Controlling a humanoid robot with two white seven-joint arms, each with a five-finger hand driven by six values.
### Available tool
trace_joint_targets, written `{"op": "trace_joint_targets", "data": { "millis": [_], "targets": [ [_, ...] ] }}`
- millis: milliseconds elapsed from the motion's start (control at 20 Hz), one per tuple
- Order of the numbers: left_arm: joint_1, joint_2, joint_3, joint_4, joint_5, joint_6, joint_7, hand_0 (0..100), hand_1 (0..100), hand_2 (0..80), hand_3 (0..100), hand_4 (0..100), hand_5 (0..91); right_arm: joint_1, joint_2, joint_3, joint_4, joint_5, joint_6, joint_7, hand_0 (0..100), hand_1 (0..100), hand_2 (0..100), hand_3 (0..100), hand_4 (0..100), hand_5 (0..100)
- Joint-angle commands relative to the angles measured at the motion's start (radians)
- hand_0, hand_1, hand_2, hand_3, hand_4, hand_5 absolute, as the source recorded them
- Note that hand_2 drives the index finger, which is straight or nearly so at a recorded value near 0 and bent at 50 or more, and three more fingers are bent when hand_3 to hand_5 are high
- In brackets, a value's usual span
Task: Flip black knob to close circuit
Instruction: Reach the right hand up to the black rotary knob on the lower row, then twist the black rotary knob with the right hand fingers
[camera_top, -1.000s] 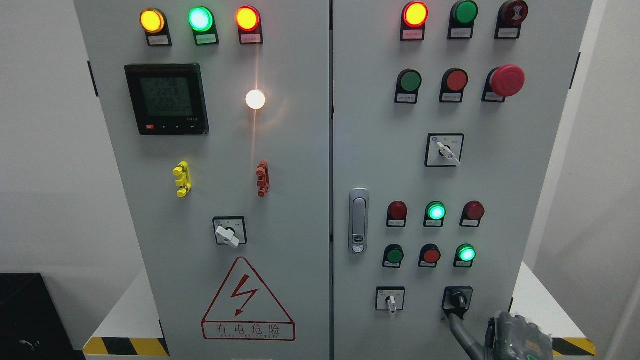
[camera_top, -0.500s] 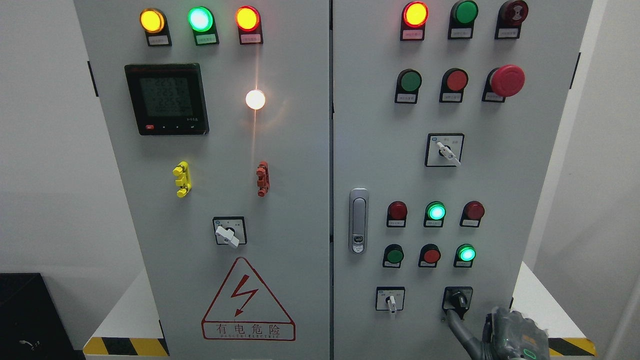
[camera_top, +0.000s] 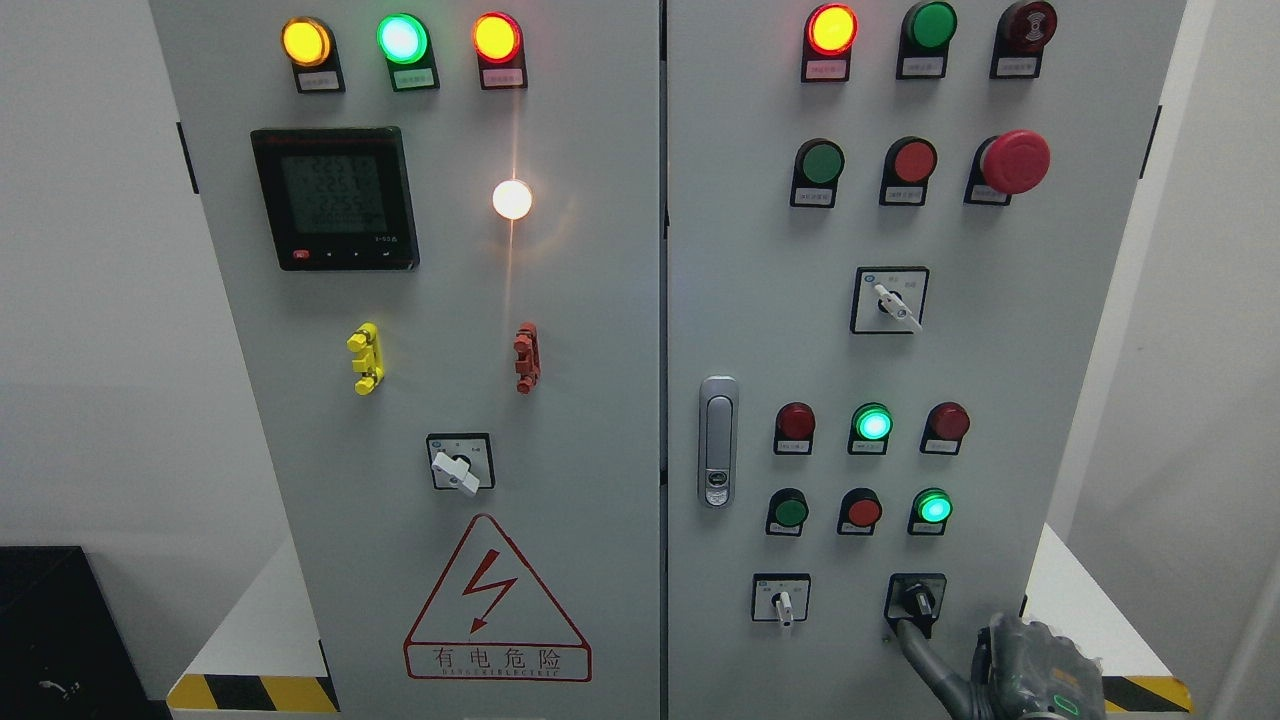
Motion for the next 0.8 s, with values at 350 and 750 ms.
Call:
{"op": "trace_joint_targets", "data": {
  "millis": [350,750],
  "targets": [
    [0.021,0.000,0.000,-0.023,0.000,0.000,0.000,12,56,0.0,0,0,0.0,-0.027,-0.004,-0.049,0.006,-0.006,0.002,0.002,0,0,91,100,93,100],
    [0.021,0.000,0.000,-0.023,0.000,0.000,0.000,12,56,0.0,0,0,0.0,-0.032,-0.004,-0.055,0.004,-0.006,0.002,0.004,0,0,91,100,93,100]
  ]
}}
